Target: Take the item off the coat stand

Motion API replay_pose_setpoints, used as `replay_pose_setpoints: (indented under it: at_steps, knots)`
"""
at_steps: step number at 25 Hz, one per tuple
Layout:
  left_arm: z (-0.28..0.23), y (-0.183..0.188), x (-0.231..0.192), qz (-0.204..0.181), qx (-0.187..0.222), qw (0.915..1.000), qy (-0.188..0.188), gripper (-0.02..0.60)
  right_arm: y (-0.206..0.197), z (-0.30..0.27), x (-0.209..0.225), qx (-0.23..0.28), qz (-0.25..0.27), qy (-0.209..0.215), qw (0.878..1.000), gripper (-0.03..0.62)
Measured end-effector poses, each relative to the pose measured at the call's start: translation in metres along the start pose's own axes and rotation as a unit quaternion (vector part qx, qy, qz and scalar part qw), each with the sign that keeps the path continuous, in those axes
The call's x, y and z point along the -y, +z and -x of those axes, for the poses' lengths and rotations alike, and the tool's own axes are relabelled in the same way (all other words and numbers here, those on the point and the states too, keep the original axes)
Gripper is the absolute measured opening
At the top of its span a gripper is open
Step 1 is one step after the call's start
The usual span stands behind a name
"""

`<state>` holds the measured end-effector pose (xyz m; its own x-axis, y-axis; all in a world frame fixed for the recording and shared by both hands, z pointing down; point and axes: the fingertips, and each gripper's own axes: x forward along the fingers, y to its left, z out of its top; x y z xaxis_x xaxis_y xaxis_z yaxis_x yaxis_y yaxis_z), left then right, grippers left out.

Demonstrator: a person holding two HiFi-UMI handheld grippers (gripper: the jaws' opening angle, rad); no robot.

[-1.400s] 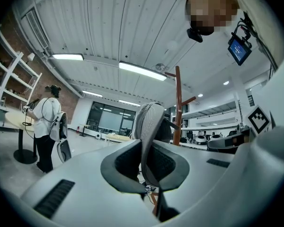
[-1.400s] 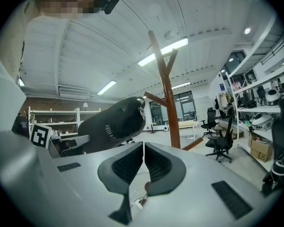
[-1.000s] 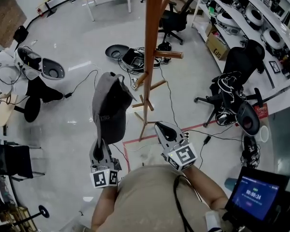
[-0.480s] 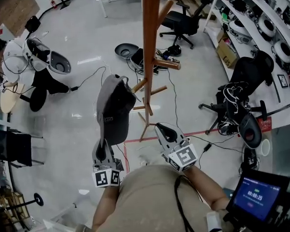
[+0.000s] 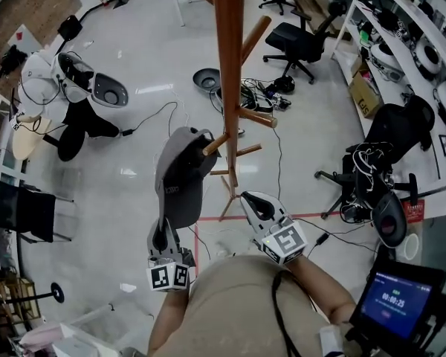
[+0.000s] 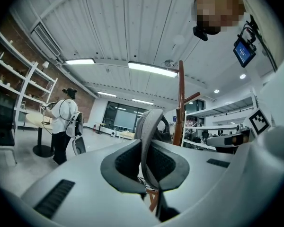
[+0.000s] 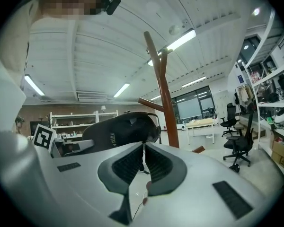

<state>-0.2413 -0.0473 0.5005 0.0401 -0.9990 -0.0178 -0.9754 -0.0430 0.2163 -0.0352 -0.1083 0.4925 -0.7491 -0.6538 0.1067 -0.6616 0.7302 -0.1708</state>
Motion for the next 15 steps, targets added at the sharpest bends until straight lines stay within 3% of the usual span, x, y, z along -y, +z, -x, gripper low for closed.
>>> replay_pose_setpoints:
  at_steps: [15]
  knots:
    - [0.016,0.017,-0.024,0.004,0.018,0.9987,0.048,0.032,0.003,-0.01,-0.015,-0.001,0.009,0.036,0.999,0.02]
